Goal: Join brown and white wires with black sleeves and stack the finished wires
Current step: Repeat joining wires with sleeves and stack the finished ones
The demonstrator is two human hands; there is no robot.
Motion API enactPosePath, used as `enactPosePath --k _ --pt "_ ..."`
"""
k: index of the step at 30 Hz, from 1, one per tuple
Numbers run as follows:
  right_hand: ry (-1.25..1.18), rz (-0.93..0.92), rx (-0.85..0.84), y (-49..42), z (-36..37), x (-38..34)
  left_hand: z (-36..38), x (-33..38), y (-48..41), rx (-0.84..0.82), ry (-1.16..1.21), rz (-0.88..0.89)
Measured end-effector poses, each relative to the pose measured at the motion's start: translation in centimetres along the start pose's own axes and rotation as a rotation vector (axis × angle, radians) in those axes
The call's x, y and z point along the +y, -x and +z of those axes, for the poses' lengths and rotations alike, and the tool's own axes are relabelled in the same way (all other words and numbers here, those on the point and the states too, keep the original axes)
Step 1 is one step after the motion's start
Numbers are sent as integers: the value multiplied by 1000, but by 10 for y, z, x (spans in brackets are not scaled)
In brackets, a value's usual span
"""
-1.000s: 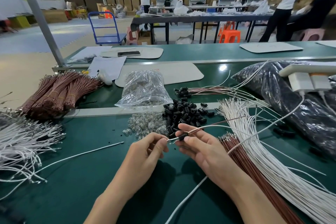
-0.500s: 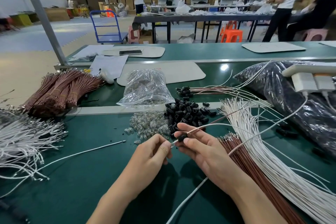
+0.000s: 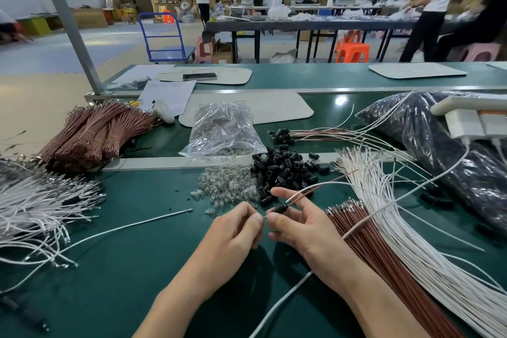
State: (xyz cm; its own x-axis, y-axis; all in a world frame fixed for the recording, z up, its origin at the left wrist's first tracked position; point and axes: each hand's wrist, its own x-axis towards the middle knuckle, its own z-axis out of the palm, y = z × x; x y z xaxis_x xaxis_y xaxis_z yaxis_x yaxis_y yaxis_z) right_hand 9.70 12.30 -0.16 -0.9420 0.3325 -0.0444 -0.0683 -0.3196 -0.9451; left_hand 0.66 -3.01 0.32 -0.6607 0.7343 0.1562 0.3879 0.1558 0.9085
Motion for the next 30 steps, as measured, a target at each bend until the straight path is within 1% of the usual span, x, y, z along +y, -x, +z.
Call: enactPosePath --k 4,10,16,22,26,30 --pt "57 25 0 1 1 0 0 0 0 -5 -26 16" --pt "47 28 -19 0 0 -1 0 -2 1 -12 -16 26" --pt "14 -11 19 -1 -3 -2 -2 -3 -1 24 -1 36" --pt "8 -23 31 0 -2 -5 -1 -4 -2 46 -38 65" --pt "19 -24 30 1 -1 -5 0 -5 -2 44 -44 53" --pt "6 -30 21 2 0 -6 1 -4 -2 28 5 31"
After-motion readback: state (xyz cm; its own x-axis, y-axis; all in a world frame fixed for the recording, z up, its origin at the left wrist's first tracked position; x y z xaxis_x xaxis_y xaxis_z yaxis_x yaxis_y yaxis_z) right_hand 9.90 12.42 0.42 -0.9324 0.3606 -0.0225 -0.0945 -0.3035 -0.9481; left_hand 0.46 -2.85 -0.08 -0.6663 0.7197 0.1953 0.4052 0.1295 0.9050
